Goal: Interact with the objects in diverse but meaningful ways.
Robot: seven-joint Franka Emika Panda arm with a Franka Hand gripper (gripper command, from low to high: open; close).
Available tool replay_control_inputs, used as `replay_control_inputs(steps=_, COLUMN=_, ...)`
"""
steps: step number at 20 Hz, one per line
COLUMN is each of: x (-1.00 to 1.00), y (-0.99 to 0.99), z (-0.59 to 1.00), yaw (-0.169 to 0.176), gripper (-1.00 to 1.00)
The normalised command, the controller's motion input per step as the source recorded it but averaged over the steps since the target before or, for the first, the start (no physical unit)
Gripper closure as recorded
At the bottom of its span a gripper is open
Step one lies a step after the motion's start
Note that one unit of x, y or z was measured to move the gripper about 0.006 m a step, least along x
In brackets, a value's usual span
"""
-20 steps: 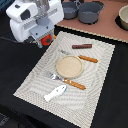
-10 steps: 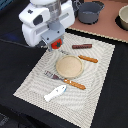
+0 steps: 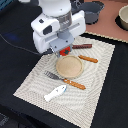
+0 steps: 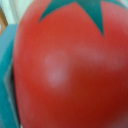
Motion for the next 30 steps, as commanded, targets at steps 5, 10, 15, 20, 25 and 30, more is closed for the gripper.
replay_control_inputs(steps=5, x=0.82, y=0.0, z=0.0, yaw=-0.077, gripper=1.0)
replay_control_inputs(steps=10, x=0.63, y=-0.03, z=0.0, yaw=-0.044, gripper=1.0)
replay_control_inputs(steps=15, x=0.33, y=-0.03, z=0.15, yaw=-0.076, gripper=-1.0)
replay_control_inputs(steps=20, x=0.22, y=0.04, z=0.66, yaw=-0.125, gripper=-1.0)
replay_control_inputs(steps=25, x=0.06, y=0.31, z=0.92, yaw=-0.101, gripper=-1.0)
replay_control_inputs(steps=30, x=0.03, y=0.62, z=0.98, yaw=-0.054, gripper=-1.0)
